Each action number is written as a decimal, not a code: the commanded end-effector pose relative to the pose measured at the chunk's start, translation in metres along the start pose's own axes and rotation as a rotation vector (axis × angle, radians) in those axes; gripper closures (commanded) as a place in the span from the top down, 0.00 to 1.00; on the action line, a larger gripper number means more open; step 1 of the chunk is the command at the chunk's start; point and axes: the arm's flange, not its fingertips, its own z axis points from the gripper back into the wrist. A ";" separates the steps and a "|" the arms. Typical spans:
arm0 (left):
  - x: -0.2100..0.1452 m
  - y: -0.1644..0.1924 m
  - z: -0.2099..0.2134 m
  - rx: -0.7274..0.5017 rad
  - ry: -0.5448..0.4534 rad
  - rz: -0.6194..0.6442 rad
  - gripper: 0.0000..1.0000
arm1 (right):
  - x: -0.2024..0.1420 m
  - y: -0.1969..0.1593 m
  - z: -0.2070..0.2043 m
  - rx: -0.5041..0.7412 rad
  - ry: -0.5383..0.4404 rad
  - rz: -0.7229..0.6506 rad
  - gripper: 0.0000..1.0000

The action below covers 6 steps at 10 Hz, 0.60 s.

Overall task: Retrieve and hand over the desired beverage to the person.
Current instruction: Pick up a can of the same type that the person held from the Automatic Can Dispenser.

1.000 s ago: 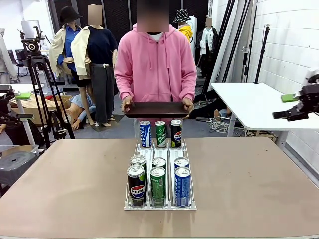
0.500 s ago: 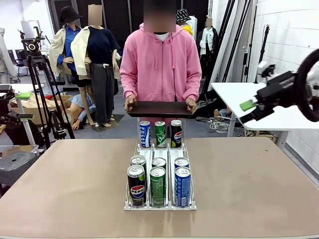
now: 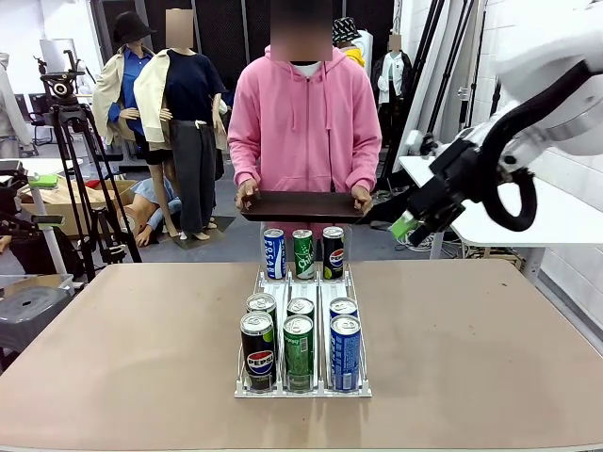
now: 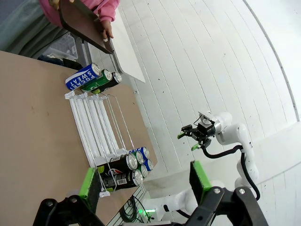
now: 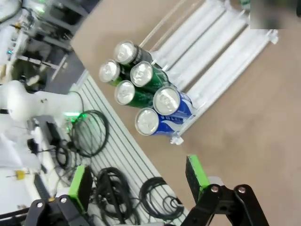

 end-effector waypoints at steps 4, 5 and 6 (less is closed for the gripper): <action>-0.002 -0.001 0.002 -0.007 0.001 -0.001 1.00 | 0.019 0.036 -0.059 -0.187 0.139 0.009 1.00; -0.002 -0.001 0.002 -0.007 0.001 -0.001 1.00 | 0.020 0.040 -0.074 -0.247 0.165 0.010 1.00; -0.002 -0.001 0.002 -0.007 0.001 -0.001 1.00 | 0.019 0.044 -0.088 -0.302 0.194 0.014 1.00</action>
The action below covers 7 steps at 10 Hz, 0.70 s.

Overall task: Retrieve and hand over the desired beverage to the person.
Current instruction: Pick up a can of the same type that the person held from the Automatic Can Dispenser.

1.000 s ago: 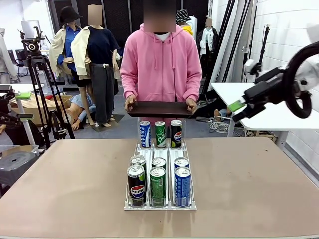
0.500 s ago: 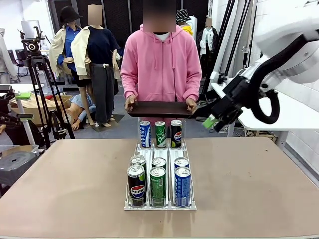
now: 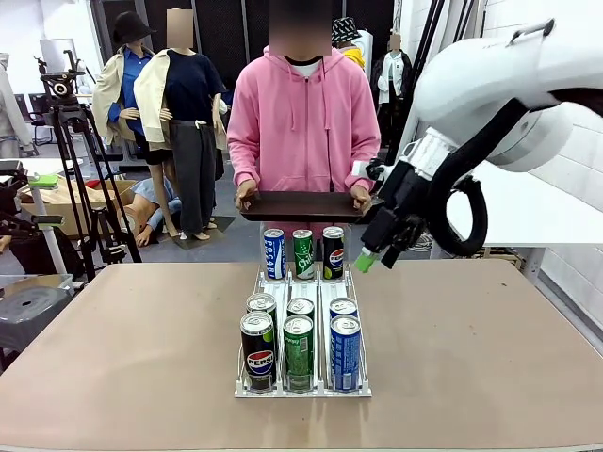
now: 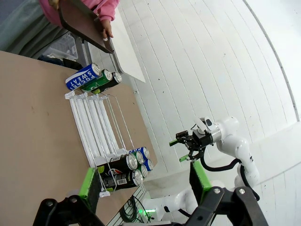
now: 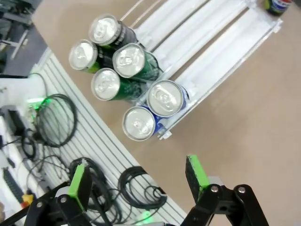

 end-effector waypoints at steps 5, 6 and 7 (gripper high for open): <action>-0.002 -0.001 0.002 -0.007 0.001 -0.001 1.00 | -0.007 0.039 -0.071 -0.249 0.042 -0.016 1.00; -0.002 -0.001 0.002 -0.007 0.001 -0.001 1.00 | -0.007 0.044 -0.082 -0.261 0.055 -0.023 1.00; -0.002 -0.001 0.002 -0.007 0.001 -0.001 1.00 | -0.004 0.050 -0.093 -0.270 0.069 -0.027 1.00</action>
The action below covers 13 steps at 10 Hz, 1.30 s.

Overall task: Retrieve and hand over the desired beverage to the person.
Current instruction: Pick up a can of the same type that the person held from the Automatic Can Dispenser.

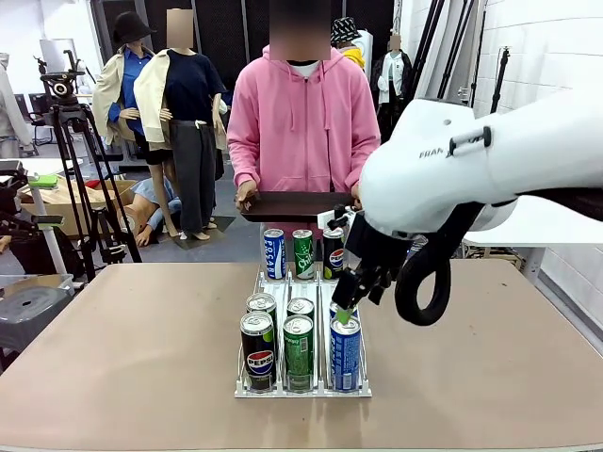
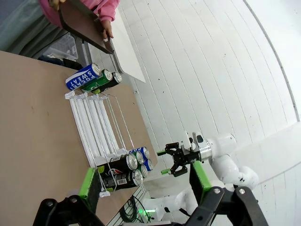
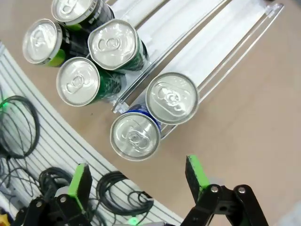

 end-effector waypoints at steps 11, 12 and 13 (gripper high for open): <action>-0.002 -0.001 0.001 -0.008 0.002 -0.001 1.00 | 0.025 0.032 -0.060 -0.207 0.018 -0.095 1.00; -0.002 -0.001 0.001 -0.008 0.002 -0.001 1.00 | 0.025 0.033 -0.061 -0.200 0.031 -0.096 1.00; -0.002 -0.001 0.001 -0.008 0.002 -0.001 1.00 | 0.026 0.034 -0.060 -0.213 0.033 -0.102 0.98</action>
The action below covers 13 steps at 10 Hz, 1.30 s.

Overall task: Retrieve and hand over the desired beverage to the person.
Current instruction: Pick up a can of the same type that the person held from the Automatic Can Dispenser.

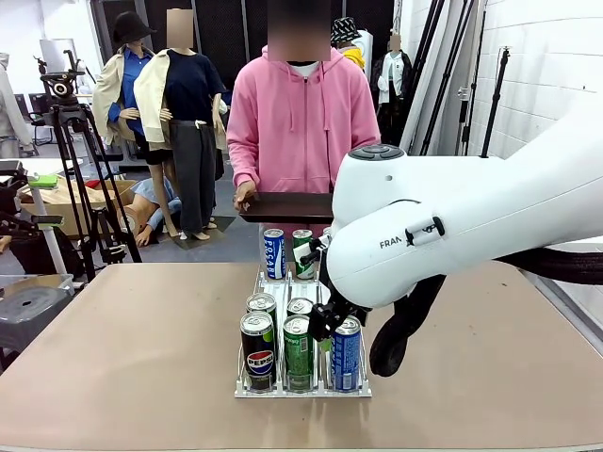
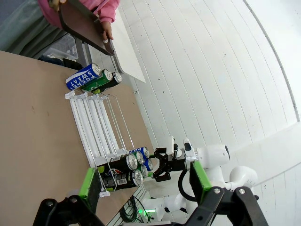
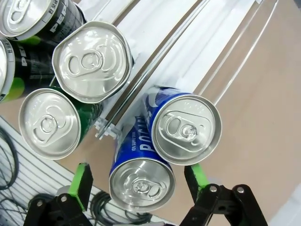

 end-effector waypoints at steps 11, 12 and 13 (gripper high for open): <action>-0.002 -0.001 0.001 -0.008 0.002 -0.001 1.00 | 0.003 0.000 0.002 -0.002 0.032 -0.011 0.00; -0.002 -0.001 0.001 -0.008 0.002 -0.001 1.00 | 0.003 0.000 0.002 -0.002 0.032 -0.011 0.00; -0.002 -0.001 0.001 -0.008 0.002 -0.001 1.00 | 0.003 0.000 0.002 -0.002 0.032 -0.011 0.00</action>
